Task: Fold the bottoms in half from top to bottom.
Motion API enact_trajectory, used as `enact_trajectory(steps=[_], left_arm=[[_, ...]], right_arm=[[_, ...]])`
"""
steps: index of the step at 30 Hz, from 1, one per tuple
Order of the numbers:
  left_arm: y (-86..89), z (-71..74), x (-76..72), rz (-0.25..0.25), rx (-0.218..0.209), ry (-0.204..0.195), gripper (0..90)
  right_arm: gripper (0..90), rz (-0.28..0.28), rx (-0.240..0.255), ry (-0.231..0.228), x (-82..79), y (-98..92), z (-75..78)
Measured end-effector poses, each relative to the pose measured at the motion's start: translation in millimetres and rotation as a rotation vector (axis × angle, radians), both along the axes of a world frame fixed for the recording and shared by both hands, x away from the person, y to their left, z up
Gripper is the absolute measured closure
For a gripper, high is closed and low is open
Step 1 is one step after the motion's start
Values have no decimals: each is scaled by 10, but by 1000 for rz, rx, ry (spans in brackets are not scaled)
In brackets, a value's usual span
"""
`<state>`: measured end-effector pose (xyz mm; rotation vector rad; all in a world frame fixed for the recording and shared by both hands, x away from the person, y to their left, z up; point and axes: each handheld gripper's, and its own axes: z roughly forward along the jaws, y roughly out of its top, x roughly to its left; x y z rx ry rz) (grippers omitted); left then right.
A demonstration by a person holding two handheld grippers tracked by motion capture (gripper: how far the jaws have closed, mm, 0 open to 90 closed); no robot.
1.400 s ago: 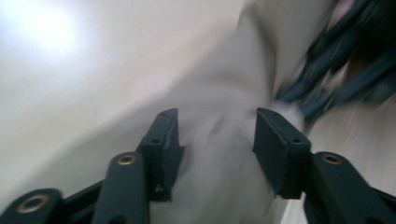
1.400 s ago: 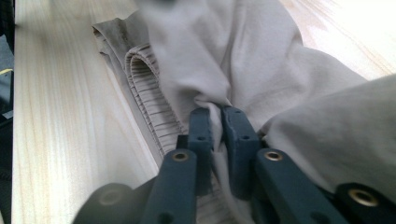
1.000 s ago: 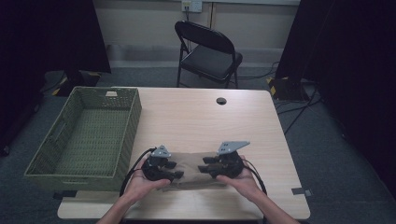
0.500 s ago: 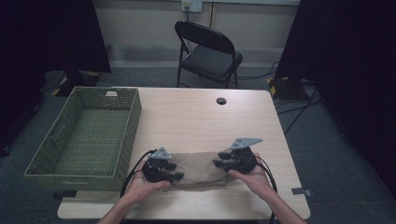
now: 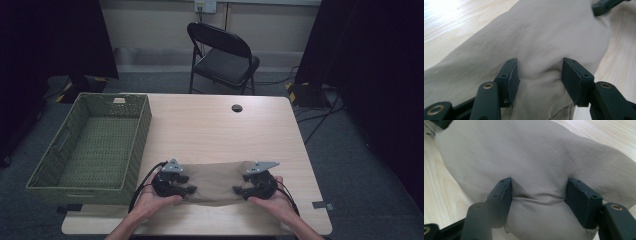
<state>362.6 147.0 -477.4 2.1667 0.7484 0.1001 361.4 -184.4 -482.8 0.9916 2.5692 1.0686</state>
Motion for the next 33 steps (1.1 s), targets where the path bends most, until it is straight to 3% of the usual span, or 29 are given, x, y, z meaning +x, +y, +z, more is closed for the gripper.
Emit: enact_trajectory(steps=[2,4,6,7,10,16,19,21,25,28,33], left_arm=[[35,50,10,6,-29,-30,516],[78,106,73,7,-70,-19,500],[116,126,139,52,-89,-58,494],[118,106,171,63,-85,-45,492],[74,-26,215,45,-3,-1,461],[27,-74,195,19,-1,40,448],[-49,-52,121,-15,40,-12,449],[-93,-57,79,-33,37,-19,452],[-148,-78,26,-54,17,3,451],[-192,-93,6,-74,7,21,451],[-267,-93,-26,-98,20,25,448]], right_arm=[[373,2,-2,-1,6,1,-5],[373,4,4,-2,8,-3,-10],[373,1,3,-4,3,1,-10],[372,-1,1,-4,0,4,-9],[372,-3,-2,-3,0,4,-5],[371,-47,-6,-30,59,-32,-14],[369,-78,-3,-44,118,-67,-23],[367,-98,-7,-52,144,-84,-24],[365,-138,-3,-49,228,-131,-28],[365,-164,-3,-73,299,-136,-39],[365,-190,0,-97,428,-125,-53]])
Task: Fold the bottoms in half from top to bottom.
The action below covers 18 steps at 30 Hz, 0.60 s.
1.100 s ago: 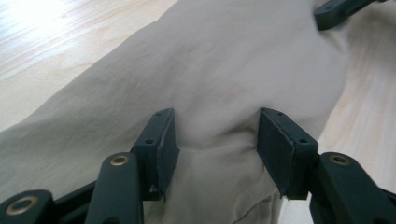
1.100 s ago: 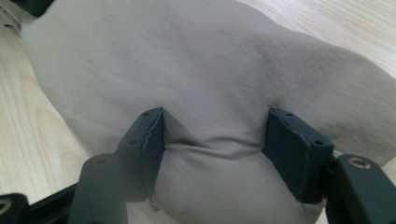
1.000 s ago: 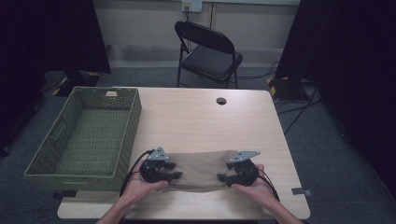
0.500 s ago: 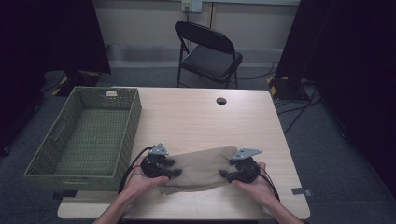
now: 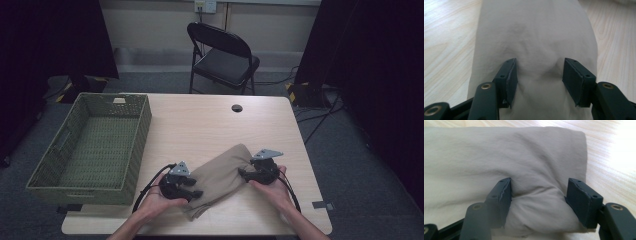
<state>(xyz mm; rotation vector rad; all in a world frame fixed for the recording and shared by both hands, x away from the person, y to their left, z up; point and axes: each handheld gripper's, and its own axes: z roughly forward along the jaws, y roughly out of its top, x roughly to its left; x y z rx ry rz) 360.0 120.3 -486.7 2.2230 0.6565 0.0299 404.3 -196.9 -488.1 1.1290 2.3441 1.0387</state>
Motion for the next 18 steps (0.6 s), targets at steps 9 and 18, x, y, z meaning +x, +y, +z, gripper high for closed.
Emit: enact_trajectory(steps=[9,18], left_arm=[[25,156,-51,-21,-50,0,473],[293,163,82,95,-40,6,469]], right_arm=[[365,-26,6,-20,31,18,89],[347,44,122,-43,-169,222,414]])
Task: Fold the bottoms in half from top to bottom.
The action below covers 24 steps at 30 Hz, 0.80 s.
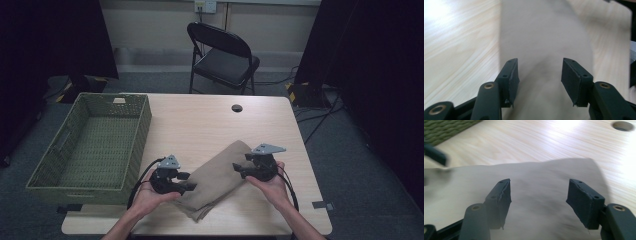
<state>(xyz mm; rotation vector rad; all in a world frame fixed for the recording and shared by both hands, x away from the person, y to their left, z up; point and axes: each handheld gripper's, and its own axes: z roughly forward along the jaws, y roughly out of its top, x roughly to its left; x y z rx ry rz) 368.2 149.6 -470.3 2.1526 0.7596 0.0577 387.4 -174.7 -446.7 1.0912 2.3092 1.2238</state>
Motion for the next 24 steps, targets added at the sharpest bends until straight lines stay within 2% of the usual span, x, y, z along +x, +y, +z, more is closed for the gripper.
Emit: enact_trajectory(steps=[2,5,7,8,9,11,14,20,24], left_arm=[[1,-56,15,2,6,26,467],[-65,-144,-1,1,55,29,463],[-122,-172,-23,1,73,18,455],[-147,-176,-35,-1,80,10,453],[-163,-176,-43,-4,85,5,446],[-179,-184,-47,-15,67,19,448],[-235,-187,-78,-34,69,11,452],[-393,-190,-155,-82,60,16,455],[-475,-175,-177,-96,58,27,474]], right_arm=[[340,40,-7,5,-48,117,0],[323,98,-42,27,-61,333,-73],[300,109,-75,49,-39,449,-177],[286,106,-113,68,-20,497,-241],[283,93,-126,79,-13,516,-285],[282,87,-105,77,-12,485,-293],[284,84,-77,68,-3,402,-335],[290,71,-100,50,17,291,-368],[291,65,-105,45,4,191,-378]])
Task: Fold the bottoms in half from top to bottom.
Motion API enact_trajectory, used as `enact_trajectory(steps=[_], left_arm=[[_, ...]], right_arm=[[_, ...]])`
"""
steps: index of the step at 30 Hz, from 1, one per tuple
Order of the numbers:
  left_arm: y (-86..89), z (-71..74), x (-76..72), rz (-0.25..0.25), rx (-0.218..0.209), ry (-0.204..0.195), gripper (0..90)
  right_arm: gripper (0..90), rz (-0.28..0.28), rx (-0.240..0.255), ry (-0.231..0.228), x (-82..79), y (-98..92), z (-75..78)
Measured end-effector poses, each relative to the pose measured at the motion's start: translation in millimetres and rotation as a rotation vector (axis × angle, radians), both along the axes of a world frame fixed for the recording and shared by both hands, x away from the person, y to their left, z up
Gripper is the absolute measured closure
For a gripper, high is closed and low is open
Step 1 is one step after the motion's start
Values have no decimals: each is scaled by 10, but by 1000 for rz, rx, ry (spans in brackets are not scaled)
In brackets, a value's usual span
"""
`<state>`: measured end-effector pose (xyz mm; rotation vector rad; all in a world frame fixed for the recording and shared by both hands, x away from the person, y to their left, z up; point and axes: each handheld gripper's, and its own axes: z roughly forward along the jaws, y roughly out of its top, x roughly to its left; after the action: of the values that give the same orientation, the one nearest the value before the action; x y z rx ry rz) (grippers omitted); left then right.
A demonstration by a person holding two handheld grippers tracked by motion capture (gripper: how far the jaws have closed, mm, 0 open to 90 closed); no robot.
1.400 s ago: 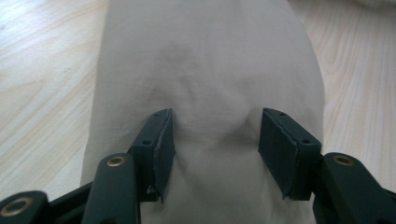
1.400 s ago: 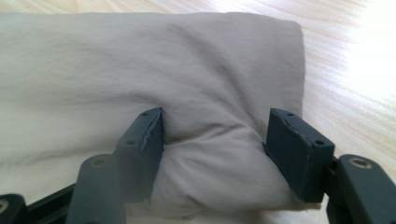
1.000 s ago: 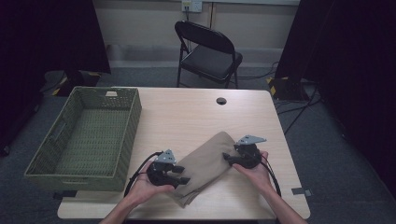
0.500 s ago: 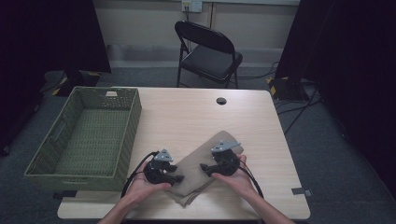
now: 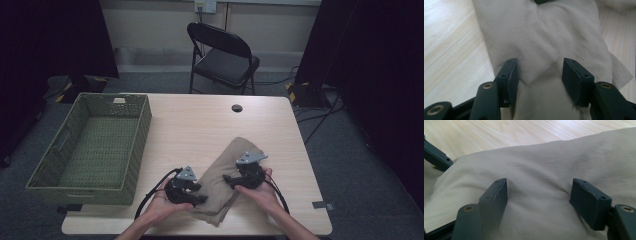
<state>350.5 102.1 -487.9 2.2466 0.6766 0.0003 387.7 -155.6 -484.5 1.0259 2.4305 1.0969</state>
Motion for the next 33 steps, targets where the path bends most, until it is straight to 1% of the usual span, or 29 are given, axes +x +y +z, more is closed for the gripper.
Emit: enact_trajectory(steps=[2,3,5,8,11,13,15,17,19,21,24,26,27,28,29,31,33], left_arm=[[-23,-2,-10,-10,-15,7,475],[-26,1,-15,-19,-6,10,474],[-18,9,-12,-21,-19,13,469],[22,37,4,1,-36,10,457],[79,67,29,25,-40,6,448],[118,89,41,42,-46,-4,440],[159,117,56,65,-64,11,428],[195,144,63,80,-71,2,424],[231,163,76,92,-67,-8,419],[267,189,93,107,-66,-15,417],[319,228,106,126,-79,-24,418],[350,254,107,138,-72,-33,419],[364,270,108,144,-72,-32,419],[373,287,109,153,-74,-39,419],[379,309,112,160,-75,-49,419],[389,361,121,169,-89,-57,419],[399,442,125,179,-97,-77,419]], right_arm=[[291,-2,0,1,-8,-49,-1],[291,-1,2,-1,-11,-76,-4],[291,-1,2,3,-22,-131,-4],[291,-5,-1,13,-26,-214,0],[291,-11,-7,13,-39,-276,2],[291,-10,-8,10,-47,-314,0],[291,-13,-9,11,-53,-359,0],[292,-15,-13,8,-69,-413,-1],[292,-31,-13,10,-83,-475,-1],[293,-39,-14,12,-81,-519,0],[295,-37,-21,15,-62,-568,7],[295,-44,-22,14,-51,-624,6],[295,-49,-21,12,-47,-664,5],[295,-61,-20,11,-45,-704,3],[295,-69,-22,10,-42,-744,4],[295,-88,-20,9,-34,-813,4],[295,-96,-24,16,-23,-841,11]])
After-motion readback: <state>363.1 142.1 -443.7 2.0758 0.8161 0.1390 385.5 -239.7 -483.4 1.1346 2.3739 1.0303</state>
